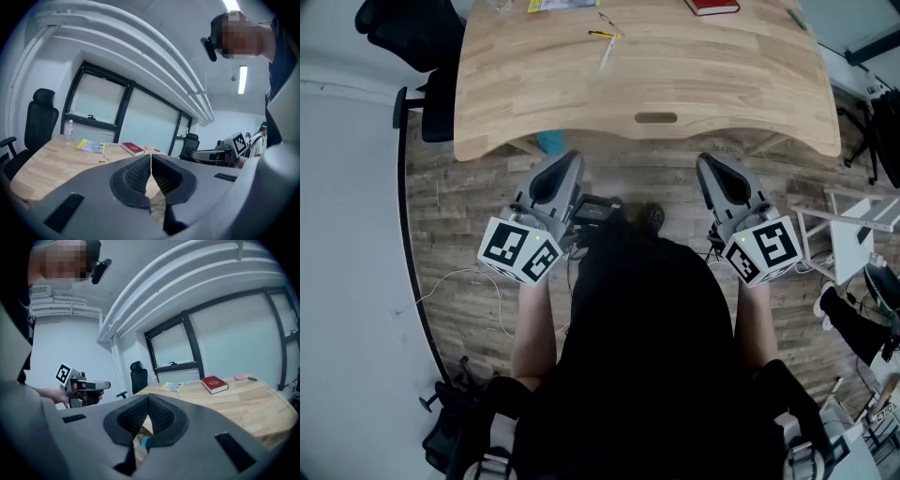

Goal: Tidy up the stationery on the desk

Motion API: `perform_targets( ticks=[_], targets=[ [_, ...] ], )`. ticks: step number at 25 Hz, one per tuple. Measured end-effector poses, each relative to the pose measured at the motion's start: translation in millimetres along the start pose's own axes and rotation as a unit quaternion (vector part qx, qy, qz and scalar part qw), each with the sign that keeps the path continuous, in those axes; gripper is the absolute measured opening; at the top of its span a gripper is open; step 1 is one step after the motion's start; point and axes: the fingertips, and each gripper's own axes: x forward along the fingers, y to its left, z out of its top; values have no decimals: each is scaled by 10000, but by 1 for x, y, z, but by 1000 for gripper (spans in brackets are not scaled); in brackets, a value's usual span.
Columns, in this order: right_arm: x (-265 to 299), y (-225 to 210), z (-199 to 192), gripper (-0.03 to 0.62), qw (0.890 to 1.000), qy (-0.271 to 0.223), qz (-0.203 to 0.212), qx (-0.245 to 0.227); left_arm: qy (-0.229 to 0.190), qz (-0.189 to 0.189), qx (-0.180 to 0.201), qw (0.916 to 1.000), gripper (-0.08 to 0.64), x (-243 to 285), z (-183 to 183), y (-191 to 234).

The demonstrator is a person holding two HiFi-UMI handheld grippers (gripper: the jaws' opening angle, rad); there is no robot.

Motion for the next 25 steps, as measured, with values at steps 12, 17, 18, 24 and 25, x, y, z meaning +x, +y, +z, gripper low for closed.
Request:
perform_targets(
  ticks=[12,17,18,24,25],
  targets=[
    [-6,10,1,21,9999,-65,48,82,99,-9,64,9999,37,-11,-4,-13],
    [-4,8,-10,21,9997,38,14,242,173,29,27,9998,37,-17,-12,-12],
    [-3,7,-12,21,9996,57,11,271,182,50,15,9998,37,-17,-12,-9],
    [11,-1,-11,21,9994,125,-62,302,239,33,-86,9997,37,-8,-13,6],
    [14,-4,-9,21,9994,121,-95,310,242,6,-99,9997,37,-4,-12,9]
  ],
)
